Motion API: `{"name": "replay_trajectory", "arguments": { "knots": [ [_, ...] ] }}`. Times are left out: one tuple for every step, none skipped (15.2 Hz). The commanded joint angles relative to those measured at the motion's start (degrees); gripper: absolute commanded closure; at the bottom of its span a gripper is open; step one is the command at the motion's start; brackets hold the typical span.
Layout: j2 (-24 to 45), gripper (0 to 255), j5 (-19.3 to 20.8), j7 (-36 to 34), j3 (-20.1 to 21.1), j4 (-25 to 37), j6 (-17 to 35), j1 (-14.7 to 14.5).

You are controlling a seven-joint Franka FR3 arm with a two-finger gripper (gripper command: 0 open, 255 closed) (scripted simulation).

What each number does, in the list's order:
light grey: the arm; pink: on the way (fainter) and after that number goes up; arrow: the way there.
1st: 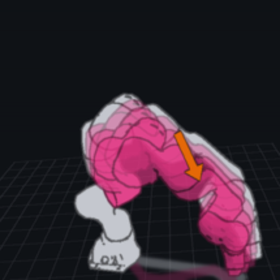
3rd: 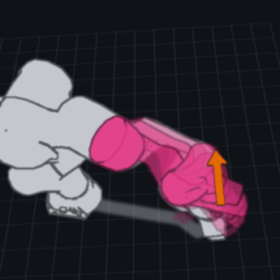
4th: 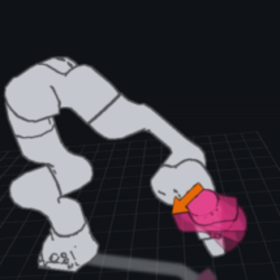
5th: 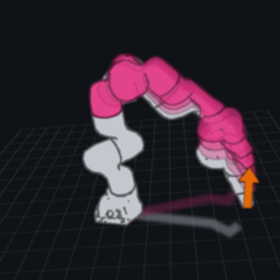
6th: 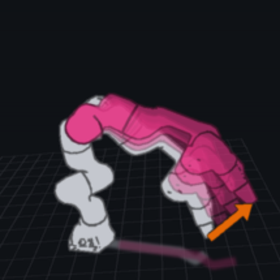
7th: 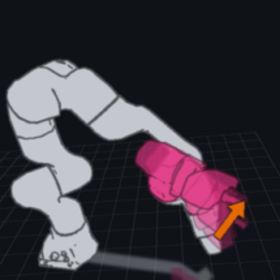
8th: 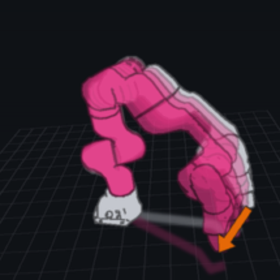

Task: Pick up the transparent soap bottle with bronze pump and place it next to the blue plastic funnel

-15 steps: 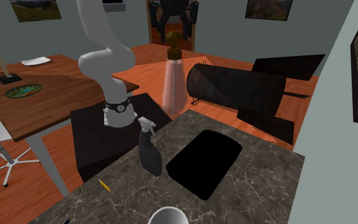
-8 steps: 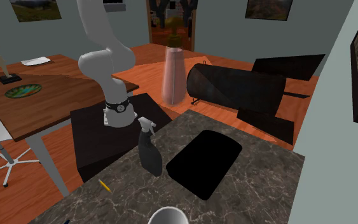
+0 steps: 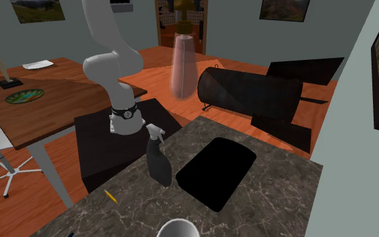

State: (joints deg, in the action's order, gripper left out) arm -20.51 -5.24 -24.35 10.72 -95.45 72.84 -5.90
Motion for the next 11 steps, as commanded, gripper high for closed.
{"name": "replay_trajectory", "arguments": {
  "knots": [
    [0.7,255,0.1,-0.2,0.0,2.3,-1.6,0.0],
    [1.2,255,0.1,-0.3,0.1,3.6,-2.4,0.0],
    [1.7,255,0.2,-0.4,0.1,5.0,-3.3,0.1],
    [2.2,255,0.2,-0.5,0.1,6.4,-4.1,0.1],
    [2.8,255,0.3,-0.6,0.2,7.8,-5.0,0.1],
    [3.4,255,0.4,-0.7,0.2,9.2,-5.9,0.1],
    [4.0,255,0.4,-0.8,0.3,10.7,-6.7,0.1],
    [4.6,255,0.5,-1.0,0.3,12.2,-7.7,0.1],
    [5.3,255,0.6,-1.1,0.4,13.8,-8.6,0.1],
    [5.9,255,0.7,-1.2,0.5,15.4,-9.5,0.1],
    [6.7,255,0.7,-1.4,0.6,17.1,-10.5,0.1]
  ]
}}
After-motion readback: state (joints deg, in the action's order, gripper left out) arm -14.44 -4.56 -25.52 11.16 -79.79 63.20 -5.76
